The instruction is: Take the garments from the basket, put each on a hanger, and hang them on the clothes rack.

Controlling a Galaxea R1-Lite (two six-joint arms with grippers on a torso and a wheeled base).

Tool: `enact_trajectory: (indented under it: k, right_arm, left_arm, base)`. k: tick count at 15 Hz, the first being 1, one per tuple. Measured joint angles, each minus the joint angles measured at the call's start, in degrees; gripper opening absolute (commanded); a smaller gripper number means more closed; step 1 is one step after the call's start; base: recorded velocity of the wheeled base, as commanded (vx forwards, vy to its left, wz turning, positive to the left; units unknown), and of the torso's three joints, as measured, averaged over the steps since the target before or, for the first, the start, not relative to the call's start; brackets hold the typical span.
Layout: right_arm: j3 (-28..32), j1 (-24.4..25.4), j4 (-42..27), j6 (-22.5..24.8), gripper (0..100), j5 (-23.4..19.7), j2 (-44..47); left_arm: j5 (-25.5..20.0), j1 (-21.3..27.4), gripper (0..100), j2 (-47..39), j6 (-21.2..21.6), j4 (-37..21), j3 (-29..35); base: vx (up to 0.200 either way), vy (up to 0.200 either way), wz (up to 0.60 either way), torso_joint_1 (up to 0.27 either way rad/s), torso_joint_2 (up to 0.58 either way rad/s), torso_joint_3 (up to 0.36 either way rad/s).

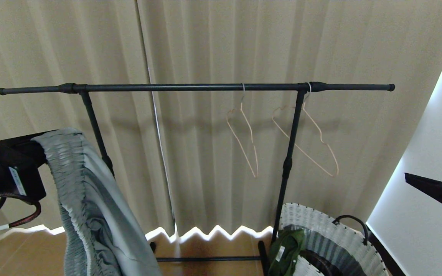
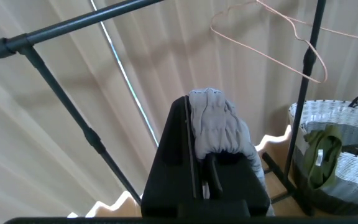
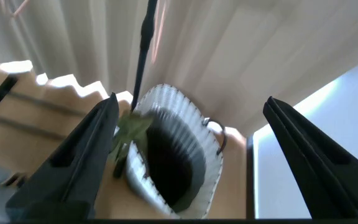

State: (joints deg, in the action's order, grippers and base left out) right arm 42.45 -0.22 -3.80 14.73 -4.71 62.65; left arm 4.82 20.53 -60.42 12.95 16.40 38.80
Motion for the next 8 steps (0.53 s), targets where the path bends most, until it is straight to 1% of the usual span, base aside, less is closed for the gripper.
enact_trajectory:
  k: [4,8]
  right_arm:
    - [-0.7,0.2,-0.2,-0.1,100,0.0,0.1]
    - [-0.9,0.2,-0.2,0.0,100,0.1,-0.3]
  left_arm:
    - [0.0,0.0,0,0.7,2.9,1.0,-2.3]
    - [0.0,-0.3,0,1.0,2.7,0.9,-2.6]
  base:
    - [0.000,0.000,0.00,0.008,-0.01,-0.005]
    - [0.000,0.000,0.00,0.000,0.00,0.000]
